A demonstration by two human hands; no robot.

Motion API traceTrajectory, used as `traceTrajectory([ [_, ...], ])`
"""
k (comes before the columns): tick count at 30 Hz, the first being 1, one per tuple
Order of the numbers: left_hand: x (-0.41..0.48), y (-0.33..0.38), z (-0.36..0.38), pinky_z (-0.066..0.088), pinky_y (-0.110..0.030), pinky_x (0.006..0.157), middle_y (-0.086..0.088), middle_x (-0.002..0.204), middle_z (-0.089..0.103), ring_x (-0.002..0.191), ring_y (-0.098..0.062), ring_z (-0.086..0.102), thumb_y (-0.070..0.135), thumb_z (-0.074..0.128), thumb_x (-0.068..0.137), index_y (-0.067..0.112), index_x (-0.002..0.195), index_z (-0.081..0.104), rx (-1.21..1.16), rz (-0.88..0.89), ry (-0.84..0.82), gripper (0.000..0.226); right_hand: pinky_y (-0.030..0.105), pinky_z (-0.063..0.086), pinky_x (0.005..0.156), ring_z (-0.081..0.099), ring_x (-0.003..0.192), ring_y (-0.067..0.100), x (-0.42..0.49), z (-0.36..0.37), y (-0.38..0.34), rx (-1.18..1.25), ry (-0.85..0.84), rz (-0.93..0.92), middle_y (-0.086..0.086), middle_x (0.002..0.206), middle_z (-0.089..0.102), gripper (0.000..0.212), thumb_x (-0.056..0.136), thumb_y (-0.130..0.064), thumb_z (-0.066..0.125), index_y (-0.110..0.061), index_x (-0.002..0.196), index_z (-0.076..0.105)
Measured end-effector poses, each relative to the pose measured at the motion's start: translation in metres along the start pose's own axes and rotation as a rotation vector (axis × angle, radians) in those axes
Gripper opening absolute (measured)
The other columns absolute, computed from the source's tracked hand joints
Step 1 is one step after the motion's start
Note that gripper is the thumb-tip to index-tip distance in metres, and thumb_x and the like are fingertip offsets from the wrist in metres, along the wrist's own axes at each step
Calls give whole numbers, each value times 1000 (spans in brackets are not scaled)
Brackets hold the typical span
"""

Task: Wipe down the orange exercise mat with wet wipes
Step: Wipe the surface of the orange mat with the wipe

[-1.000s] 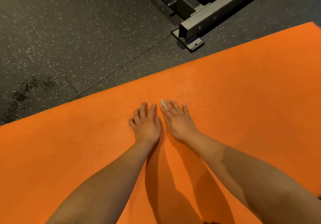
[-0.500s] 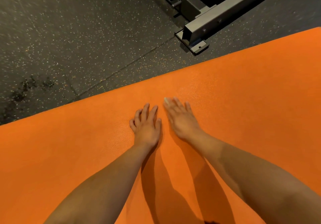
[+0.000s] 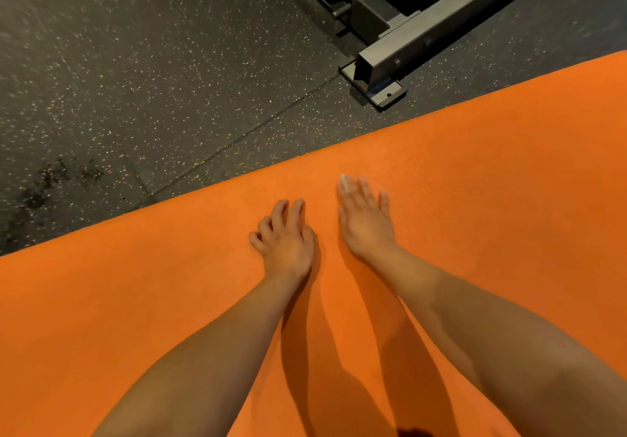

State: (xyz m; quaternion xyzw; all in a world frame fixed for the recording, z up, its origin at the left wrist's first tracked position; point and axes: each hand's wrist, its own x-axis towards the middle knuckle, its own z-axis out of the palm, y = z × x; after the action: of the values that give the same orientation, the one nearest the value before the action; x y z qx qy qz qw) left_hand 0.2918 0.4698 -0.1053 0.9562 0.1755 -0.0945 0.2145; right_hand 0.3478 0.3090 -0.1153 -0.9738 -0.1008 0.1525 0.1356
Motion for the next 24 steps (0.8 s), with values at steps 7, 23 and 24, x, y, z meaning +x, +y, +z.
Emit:
traceTrajectory([
  [7, 43, 24, 4, 2, -56, 115, 10, 168, -4, 144, -26, 10, 43, 36, 99, 47, 155, 19, -55, -122, -33, 58, 49, -7, 125, -11, 156, 14, 14, 2, -29, 79, -53, -131, -10, 170, -3, 56, 110, -29, 23, -25, 163, 8],
  [23, 50, 31, 7, -7, -61, 116, 12, 165, -19, 146, -25, -3, 47, 23, 100, 50, 155, -2, 19, -144, -137, 61, 51, -9, 122, -10, 156, 17, 65, -12, -5, 28, 49, -124, -7, 170, 1, 67, 104, -17, 37, -23, 163, 6],
  [24, 50, 31, 7, -8, -61, 116, 12, 165, -20, 145, -25, -4, 47, 23, 100, 51, 155, -3, 21, -145, -138, 61, 53, -7, 122, -10, 156, 18, 71, -16, 3, 48, 83, -29, -6, 170, 1, 68, 102, -13, 36, -23, 163, 6],
])
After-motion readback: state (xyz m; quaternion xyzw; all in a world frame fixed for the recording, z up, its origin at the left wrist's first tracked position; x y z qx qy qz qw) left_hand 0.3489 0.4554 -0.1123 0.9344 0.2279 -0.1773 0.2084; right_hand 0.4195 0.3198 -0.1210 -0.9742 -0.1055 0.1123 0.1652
